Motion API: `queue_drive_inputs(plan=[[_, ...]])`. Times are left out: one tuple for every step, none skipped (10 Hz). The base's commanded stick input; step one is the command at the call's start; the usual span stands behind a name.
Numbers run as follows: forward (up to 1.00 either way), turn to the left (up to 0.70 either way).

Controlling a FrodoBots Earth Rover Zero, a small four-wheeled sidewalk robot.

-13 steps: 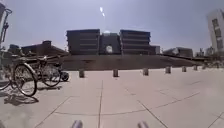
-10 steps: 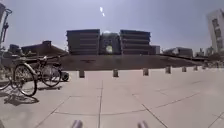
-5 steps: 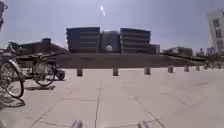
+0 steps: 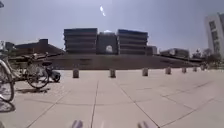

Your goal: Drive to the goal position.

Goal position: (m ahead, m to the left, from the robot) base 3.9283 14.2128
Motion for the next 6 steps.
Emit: queue_drive_inputs(plan=[[0.0,0.0],[0.62,0.0],[0.85,0.0],[0.85,0.0],[0.85,0.15],[0.85,0.34]])
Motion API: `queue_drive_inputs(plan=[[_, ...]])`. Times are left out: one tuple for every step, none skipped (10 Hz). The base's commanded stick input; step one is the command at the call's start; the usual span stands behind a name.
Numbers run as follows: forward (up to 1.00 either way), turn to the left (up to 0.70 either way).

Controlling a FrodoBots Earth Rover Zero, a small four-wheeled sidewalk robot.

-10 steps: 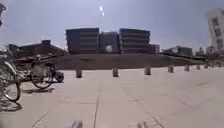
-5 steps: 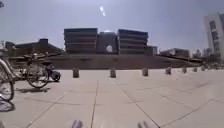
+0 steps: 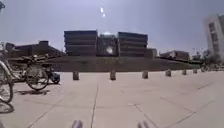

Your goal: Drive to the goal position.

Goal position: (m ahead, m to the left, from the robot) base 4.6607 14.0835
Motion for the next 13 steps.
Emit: queue_drive_inputs(plan=[[0.85,0.34],[0.85,0.22],[0.85,0.0],[0.85,0.0],[0.85,0.0],[0.85,0.0],[0.85,0.15],[0.85,0.34],[0.85,0.34],[0.85,0.27],[0.85,0.04],[0.85,0.0],[0.85,0.0]])
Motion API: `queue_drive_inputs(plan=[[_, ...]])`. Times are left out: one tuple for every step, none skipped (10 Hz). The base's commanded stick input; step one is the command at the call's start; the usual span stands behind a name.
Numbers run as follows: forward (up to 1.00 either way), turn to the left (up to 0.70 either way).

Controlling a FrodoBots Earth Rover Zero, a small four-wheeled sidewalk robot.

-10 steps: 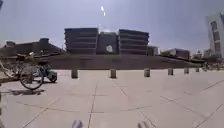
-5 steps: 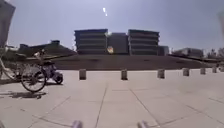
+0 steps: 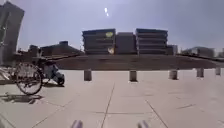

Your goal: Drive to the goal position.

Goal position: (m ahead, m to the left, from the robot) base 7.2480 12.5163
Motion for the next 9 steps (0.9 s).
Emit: queue_drive_inputs(plan=[[0.85,0.0],[0.85,0.0],[0.85,0.0],[0.85,0.0],[0.85,0.0],[0.85,0.0],[0.85,0.0],[0.85,0.0],[0.85,0.0]])
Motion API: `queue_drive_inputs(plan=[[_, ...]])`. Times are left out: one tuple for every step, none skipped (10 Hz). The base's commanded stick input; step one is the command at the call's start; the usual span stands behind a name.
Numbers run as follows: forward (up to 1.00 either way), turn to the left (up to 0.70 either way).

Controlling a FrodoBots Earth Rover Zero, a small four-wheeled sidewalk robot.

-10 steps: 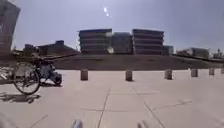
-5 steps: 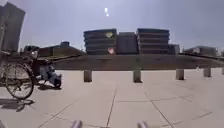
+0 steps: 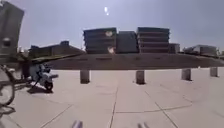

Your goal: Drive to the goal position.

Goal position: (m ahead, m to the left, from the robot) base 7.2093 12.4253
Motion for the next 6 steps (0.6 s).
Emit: queue_drive_inputs(plan=[[0.85,0.0],[0.85,0.0],[0.85,-0.18],[0.85,-0.28],[0.85,-0.3],[0.85,-0.16]])
